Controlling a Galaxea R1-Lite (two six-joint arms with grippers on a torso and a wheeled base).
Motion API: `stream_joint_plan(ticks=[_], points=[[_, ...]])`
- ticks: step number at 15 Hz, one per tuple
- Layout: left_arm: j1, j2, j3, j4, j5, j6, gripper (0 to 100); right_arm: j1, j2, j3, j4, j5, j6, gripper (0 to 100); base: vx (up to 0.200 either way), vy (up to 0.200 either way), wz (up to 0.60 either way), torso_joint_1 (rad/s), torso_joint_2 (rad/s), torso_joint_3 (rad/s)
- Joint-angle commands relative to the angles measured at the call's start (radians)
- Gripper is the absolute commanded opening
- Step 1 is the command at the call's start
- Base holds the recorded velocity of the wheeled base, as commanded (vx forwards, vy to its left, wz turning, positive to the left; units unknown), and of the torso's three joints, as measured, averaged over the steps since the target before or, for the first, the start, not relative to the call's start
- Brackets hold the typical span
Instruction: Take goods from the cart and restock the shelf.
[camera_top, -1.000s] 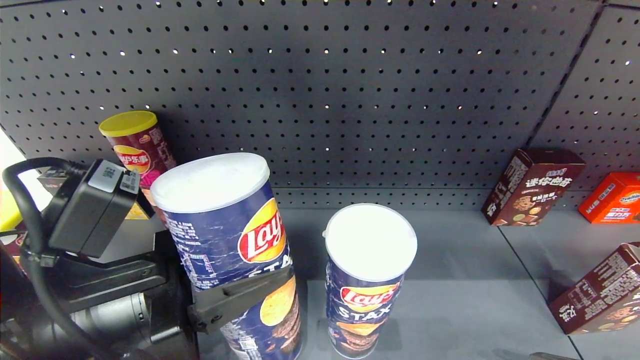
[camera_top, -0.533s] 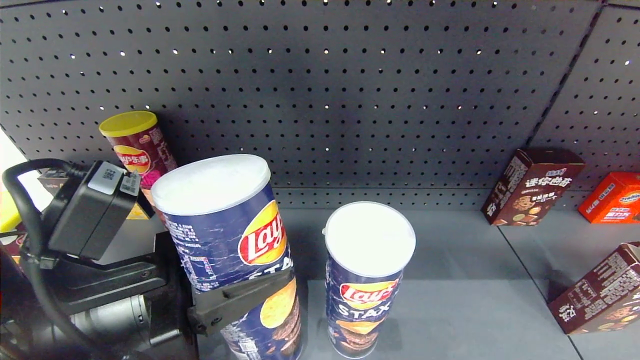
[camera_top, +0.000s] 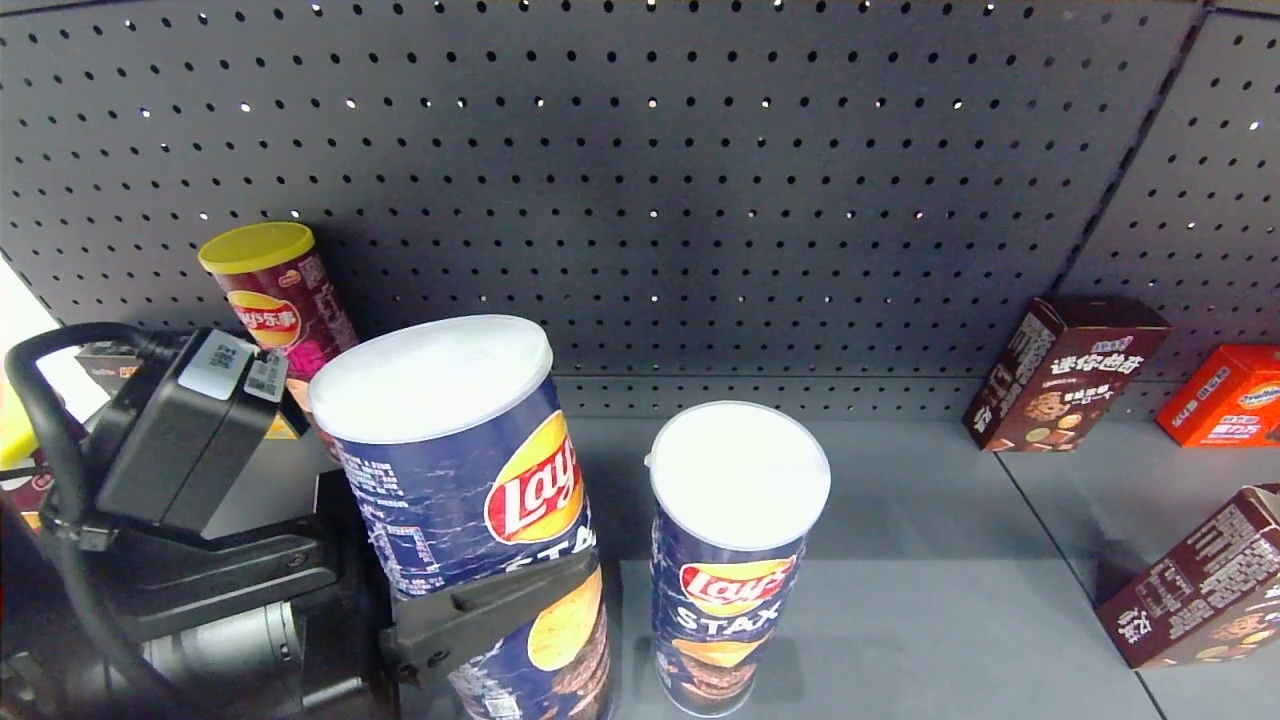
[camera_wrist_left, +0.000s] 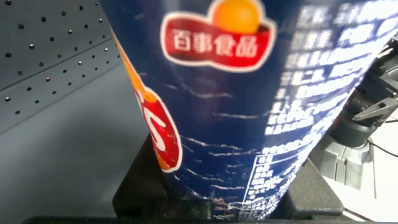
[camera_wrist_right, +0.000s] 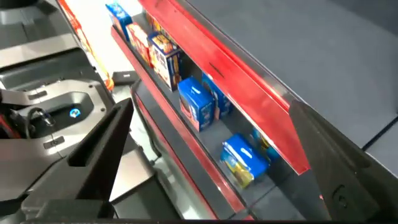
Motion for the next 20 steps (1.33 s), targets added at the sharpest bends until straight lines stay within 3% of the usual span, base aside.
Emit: stream_joint_plan(ticks=[1, 4, 8, 9, 16, 20], points=[[-0.001, 0.001, 0.01, 0.0, 0.0, 0.0, 0, 0.0, 0.033, -0.002, -0.001, 0.0, -0.001, 100, 0.0, 0.0, 0.0, 0.0, 0.0, 0.0], [-0.003, -0.001, 0.033, -0.004, 0.0, 0.0, 0, 0.012, 0.032, 0.0, 0.001, 0.012, -0.001, 100, 0.0, 0.0, 0.0, 0.0, 0.0, 0.0], [-0.003, -0.007, 0.039, -0.005, -0.002, 0.0, 0, 0.143, 0.023, 0.0, 0.015, 0.207, 0.056, 100, 0.0, 0.0, 0.0, 0.0, 0.0, 0.0], [-0.001, -0.009, 0.04, -0.005, -0.002, 0.0, 0, 0.149, 0.009, -0.005, 0.084, 0.228, 0.05, 100, 0.0, 0.0, 0.0, 0.0, 0.0, 0.0], [-0.001, -0.021, 0.051, -0.005, 0.0, 0.0, 0, 0.069, -0.028, -0.002, 0.064, 0.225, 0.047, 100, 0.0, 0.0, 0.0, 0.0, 0.0, 0.0], [-0.001, -0.023, 0.052, -0.004, 0.0, 0.0, 0, -0.086, -0.025, -0.002, 0.062, 0.225, 0.047, 100, 0.0, 0.0, 0.0, 0.0, 0.0, 0.0]])
